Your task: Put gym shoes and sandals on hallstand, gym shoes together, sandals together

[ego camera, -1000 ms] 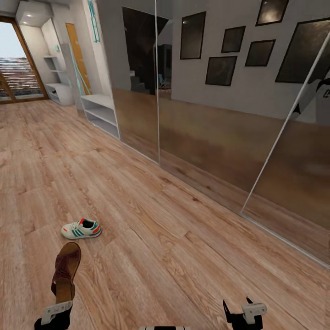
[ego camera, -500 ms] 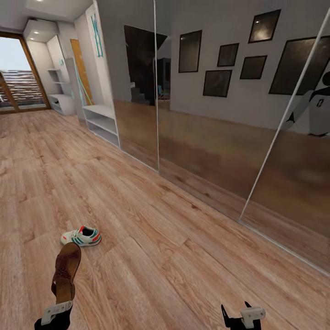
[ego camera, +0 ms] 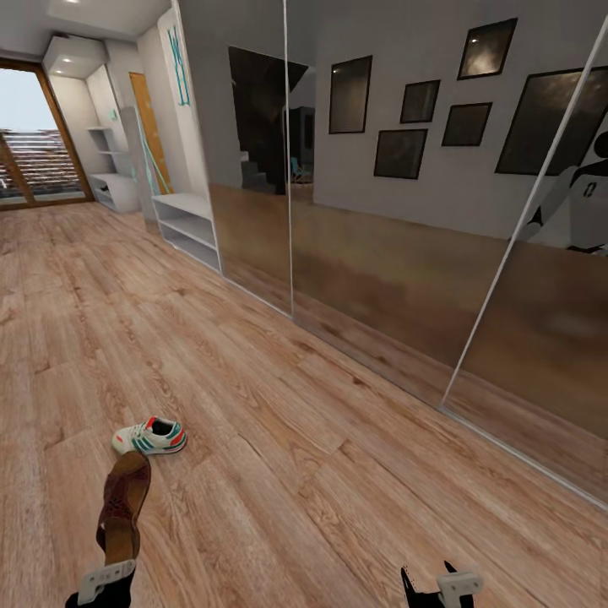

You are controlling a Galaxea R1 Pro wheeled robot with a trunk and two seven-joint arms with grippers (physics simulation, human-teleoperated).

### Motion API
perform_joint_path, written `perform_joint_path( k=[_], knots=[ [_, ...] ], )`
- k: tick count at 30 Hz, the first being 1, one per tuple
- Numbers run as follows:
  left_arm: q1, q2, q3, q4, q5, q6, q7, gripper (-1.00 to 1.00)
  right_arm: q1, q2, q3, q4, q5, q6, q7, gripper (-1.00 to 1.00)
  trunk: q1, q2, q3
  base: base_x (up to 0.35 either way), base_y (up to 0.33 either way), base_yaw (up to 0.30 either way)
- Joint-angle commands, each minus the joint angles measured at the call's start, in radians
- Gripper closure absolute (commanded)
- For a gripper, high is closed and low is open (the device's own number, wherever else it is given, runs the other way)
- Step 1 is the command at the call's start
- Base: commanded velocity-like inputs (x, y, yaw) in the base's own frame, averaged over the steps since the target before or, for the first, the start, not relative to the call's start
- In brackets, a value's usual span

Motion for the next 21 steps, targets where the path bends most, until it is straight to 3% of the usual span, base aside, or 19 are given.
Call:
perform_joint_path(
  k=[1, 15, 21],
  knots=[
    [-0.001, 0.0, 0.009, 0.007, -0.008, -0.004, -0.005, 1.0, 0.0, 0.005, 0.0, 0.001, 0.001, -0.003, 0.001, -1.0, 0.0, 0.0, -0.001, 0.0, 0.0, 0.0],
    [0.018, 0.002, 0.016, 0.038, -0.009, -0.015, -0.005, 1.0, 0.0, 0.014, -0.001, 0.0, -0.003, -0.003, -0.002, -1.0, 0.0, 0.0, -0.001, 0.002, 0.0, 0.0],
    [0.02, 0.002, 0.017, 0.04, -0.008, -0.018, -0.005, 1.0, 0.0, 0.011, -0.004, -0.001, -0.005, -0.004, -0.007, -1.0, 0.0, 0.0, -0.001, 0.176, 0.0, 0.0]
  ],
)
